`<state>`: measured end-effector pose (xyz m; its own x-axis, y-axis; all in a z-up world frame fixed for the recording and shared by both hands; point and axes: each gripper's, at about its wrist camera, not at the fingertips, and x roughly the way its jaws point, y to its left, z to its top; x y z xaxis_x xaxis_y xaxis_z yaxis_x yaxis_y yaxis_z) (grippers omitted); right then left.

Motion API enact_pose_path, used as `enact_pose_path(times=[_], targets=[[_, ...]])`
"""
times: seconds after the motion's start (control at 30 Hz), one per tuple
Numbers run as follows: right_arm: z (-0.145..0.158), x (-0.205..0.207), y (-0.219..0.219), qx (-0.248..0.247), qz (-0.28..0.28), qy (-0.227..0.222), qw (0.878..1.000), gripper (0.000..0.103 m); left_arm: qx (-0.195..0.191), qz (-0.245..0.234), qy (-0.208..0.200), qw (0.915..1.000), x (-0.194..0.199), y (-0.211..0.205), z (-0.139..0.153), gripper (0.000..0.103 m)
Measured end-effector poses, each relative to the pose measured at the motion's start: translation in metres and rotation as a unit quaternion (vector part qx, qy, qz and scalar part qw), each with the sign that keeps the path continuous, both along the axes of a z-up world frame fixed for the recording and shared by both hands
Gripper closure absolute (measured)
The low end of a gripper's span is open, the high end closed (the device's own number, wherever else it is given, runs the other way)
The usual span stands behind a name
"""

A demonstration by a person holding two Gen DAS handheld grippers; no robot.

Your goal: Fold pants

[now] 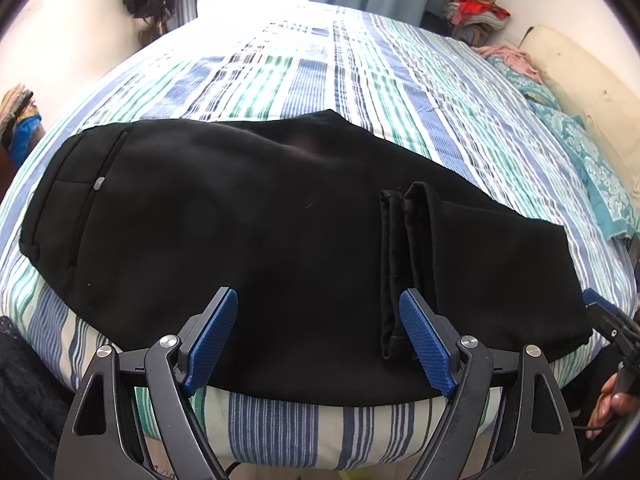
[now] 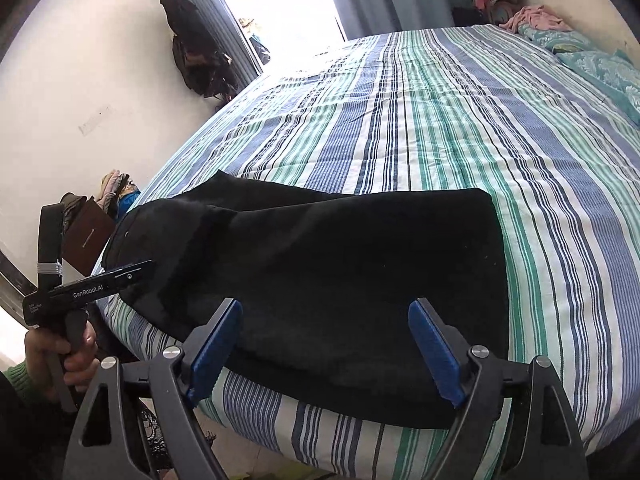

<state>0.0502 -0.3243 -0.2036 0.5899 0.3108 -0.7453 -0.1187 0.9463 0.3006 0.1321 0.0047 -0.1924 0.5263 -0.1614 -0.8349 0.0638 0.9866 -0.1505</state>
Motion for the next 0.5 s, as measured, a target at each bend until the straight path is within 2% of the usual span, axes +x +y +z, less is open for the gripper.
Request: enact_pose_path(times=[0.5], targets=[[-0.010, 0.003, 0.004, 0.018, 0.010, 0.021, 1.000, 0.018, -0.002, 0.026, 0.017, 0.9995, 0.005, 0.015, -0.007, 0.018]])
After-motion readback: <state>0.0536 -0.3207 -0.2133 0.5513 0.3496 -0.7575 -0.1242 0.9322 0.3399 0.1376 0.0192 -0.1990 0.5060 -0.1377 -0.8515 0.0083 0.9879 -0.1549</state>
